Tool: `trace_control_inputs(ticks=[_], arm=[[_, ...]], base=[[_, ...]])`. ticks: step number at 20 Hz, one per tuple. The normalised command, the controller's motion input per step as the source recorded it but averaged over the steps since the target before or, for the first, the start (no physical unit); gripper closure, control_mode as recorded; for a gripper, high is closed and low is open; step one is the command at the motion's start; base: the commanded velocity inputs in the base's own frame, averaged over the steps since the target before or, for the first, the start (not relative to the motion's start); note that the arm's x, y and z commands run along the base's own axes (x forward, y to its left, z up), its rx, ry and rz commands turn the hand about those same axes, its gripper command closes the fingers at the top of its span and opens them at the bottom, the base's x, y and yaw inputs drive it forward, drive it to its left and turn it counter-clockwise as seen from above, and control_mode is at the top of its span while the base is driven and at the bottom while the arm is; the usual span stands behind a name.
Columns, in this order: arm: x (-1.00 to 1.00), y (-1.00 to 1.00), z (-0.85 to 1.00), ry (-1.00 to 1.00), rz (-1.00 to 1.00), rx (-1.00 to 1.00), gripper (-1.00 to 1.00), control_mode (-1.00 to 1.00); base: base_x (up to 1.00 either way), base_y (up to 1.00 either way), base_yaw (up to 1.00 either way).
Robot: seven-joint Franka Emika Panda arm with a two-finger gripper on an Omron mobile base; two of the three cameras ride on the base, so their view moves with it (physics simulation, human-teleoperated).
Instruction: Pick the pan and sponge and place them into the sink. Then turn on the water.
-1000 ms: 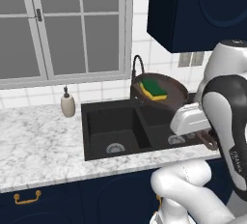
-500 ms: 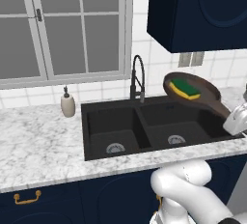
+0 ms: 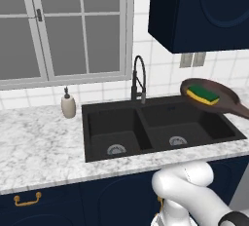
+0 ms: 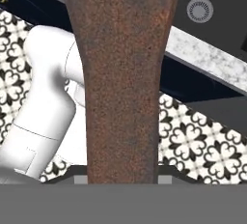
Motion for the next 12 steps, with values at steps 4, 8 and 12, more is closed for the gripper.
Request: trace_control_inputs(ticks=[4, 8, 12], arm=[[0.12, -0.41, -0.23, -0.01, 0.05, -0.05, 1.00, -1.00], [0.22, -0.39, -0.17, -0.02, 0.00, 0.00, 1.00, -1.00], [0.42, -0.44, -0.14, 0.00, 0.01, 0.00, 1.00, -1.00]], base=[[0.00, 0.00, 0.00], [0.00, 0.00, 0.00], [0.00, 0.00, 0.00]])
